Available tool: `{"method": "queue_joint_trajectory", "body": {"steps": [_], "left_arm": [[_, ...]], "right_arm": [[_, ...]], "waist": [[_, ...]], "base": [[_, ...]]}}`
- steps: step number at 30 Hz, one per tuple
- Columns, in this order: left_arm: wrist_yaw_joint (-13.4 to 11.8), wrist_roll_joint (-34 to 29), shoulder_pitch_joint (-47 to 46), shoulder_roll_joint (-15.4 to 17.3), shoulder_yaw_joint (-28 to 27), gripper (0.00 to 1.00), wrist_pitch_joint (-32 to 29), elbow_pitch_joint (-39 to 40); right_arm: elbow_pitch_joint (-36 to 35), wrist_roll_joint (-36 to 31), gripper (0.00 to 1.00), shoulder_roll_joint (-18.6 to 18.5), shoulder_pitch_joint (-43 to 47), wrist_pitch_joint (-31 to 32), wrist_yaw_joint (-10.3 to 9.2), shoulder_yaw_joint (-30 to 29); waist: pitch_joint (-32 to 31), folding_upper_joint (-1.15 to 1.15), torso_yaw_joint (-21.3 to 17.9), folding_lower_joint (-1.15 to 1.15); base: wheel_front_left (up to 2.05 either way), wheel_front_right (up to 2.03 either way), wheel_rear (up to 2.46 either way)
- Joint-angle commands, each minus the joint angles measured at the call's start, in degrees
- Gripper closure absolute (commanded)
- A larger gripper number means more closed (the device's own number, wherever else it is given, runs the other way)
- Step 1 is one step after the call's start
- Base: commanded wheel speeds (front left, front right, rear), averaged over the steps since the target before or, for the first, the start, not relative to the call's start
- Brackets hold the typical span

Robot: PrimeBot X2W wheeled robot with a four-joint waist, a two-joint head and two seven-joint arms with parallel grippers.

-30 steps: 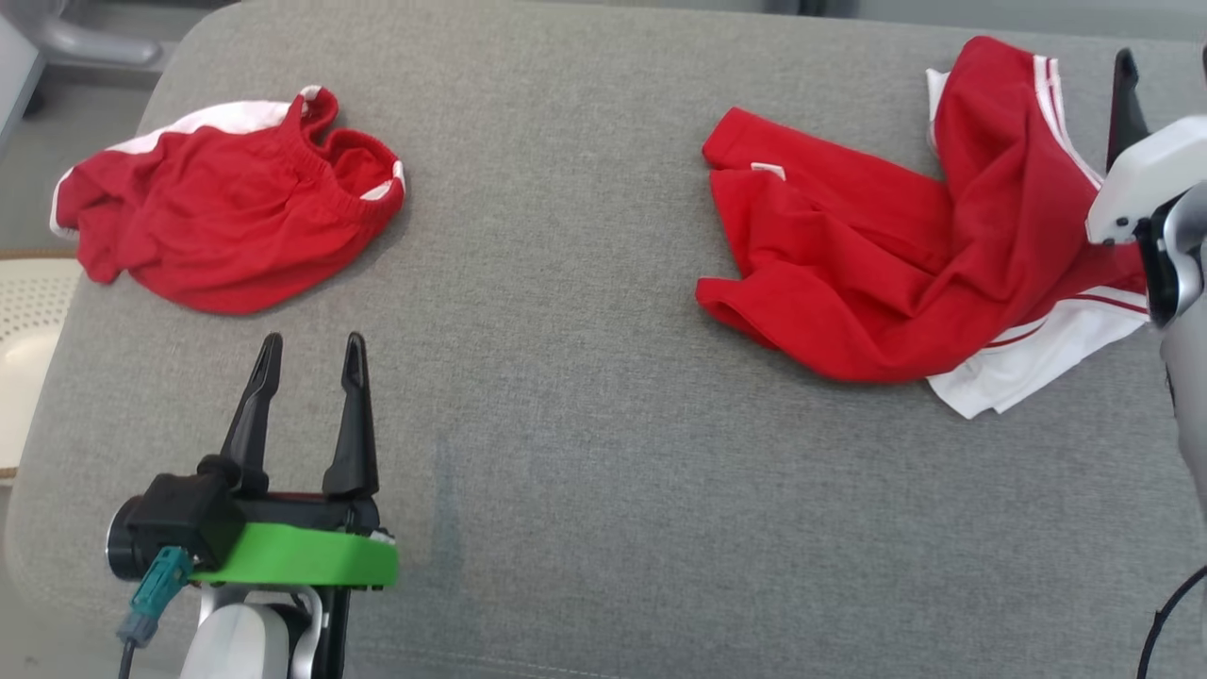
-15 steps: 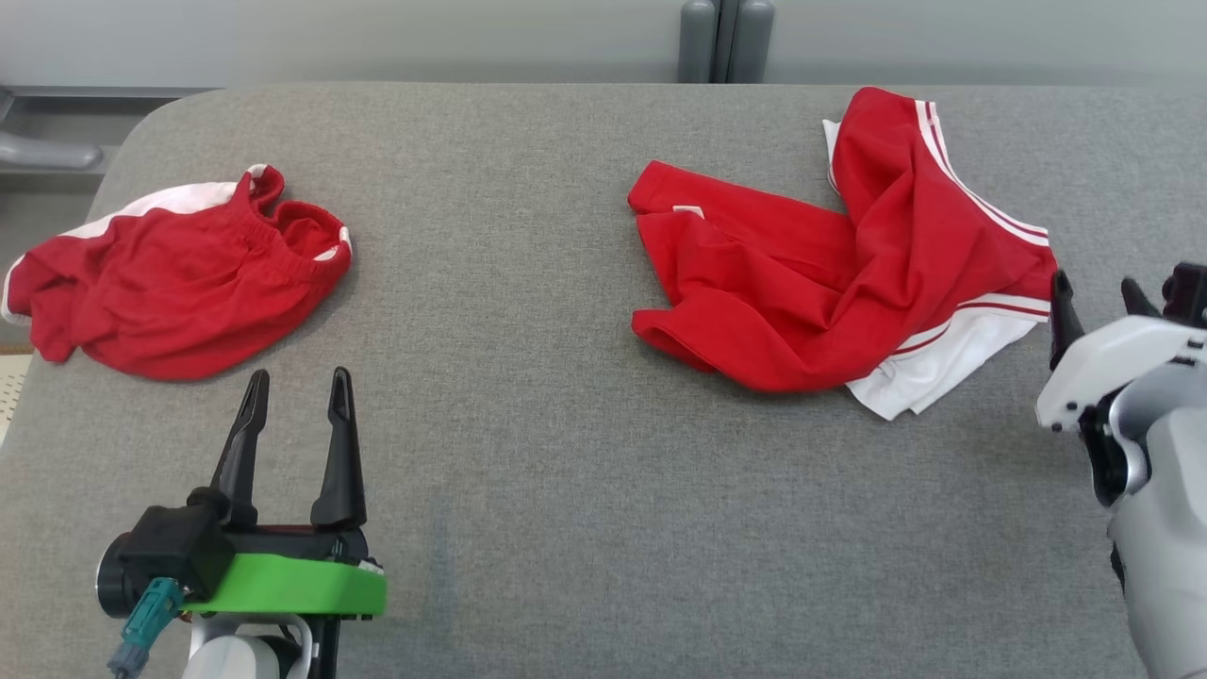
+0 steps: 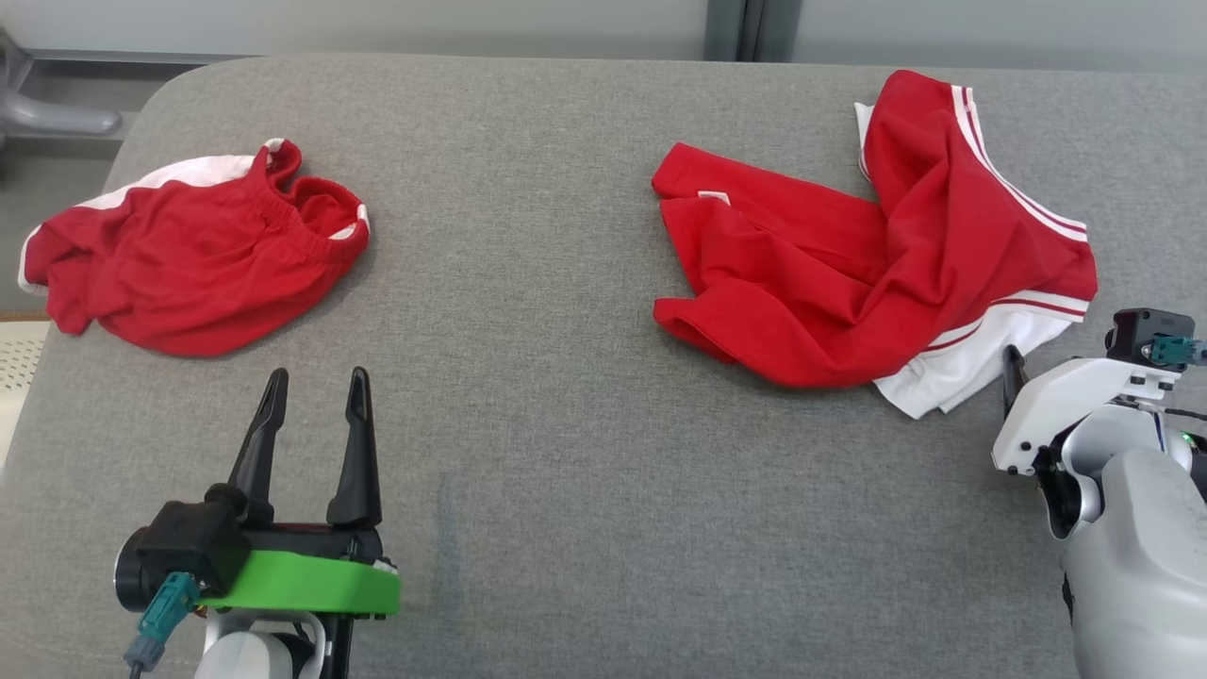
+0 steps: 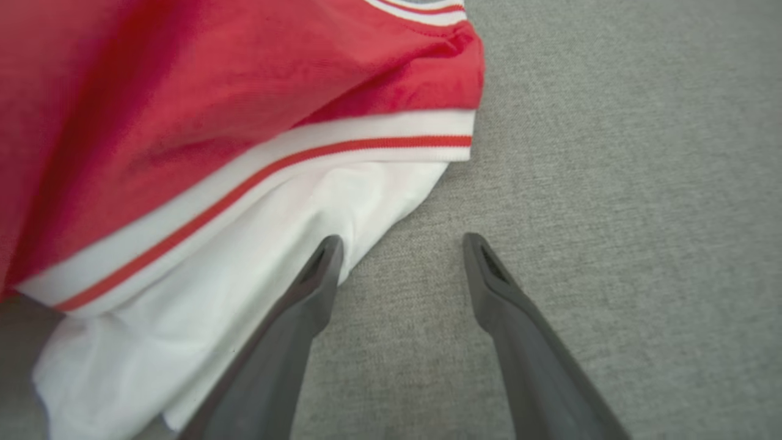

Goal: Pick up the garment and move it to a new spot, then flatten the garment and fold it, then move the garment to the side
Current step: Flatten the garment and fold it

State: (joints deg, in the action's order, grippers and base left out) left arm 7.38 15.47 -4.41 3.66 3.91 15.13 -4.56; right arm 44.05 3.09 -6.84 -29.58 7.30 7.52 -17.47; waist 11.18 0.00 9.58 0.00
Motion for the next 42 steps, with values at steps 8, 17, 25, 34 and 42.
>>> {"method": "queue_joint_trajectory", "body": {"steps": [8, 17, 25, 34, 42], "left_arm": [[0.1, 0.6, -0.3, 0.5, -0.1, 0.00, 0.0, -0.4], [0.1, 0.9, -1.0, 0.8, 0.5, 0.00, 0.0, -0.9], [0.1, 1.1, -1.1, 1.1, 0.6, 0.00, 0.0, -1.0], [0.0, 1.4, 0.4, 1.0, 0.0, 0.00, 0.0, -1.0], [-0.3, 1.6, 1.8, 0.7, -0.7, 0.00, 0.0, -0.3]], "right_arm": [[-0.3, -5.2, 0.00, 2.5, -2.1, -0.9, -0.07, -5.2], [4.1, -8.4, 1.00, 2.7, -5.2, -0.2, -0.06, -7.6], [7.0, -10.9, 1.00, 1.6, -7.4, -1.0, -0.07, -9.1], [-2.3, -8.2, 1.00, 1.6, -2.9, -3.2, -0.07, -7.1], [-30.3, -6.6, 1.00, 3.1, 11.9, 12.1, -0.07, -7.9]], "waist": [[0.1, 0.00, 0.5, 0.00], [0.0, 0.00, -0.1, 0.00], [0.2, 0.00, -0.6, 0.00], [-1.9, 0.00, -1.2, 0.00], [-3.0, 0.00, -3.3, 0.00]], "base": [[0.00, 0.00, 0.00], [0.00, 0.00, 0.00], [0.00, 0.00, 0.00], [0.00, 0.00, 0.00], [0.00, 0.00, 0.00]]}}
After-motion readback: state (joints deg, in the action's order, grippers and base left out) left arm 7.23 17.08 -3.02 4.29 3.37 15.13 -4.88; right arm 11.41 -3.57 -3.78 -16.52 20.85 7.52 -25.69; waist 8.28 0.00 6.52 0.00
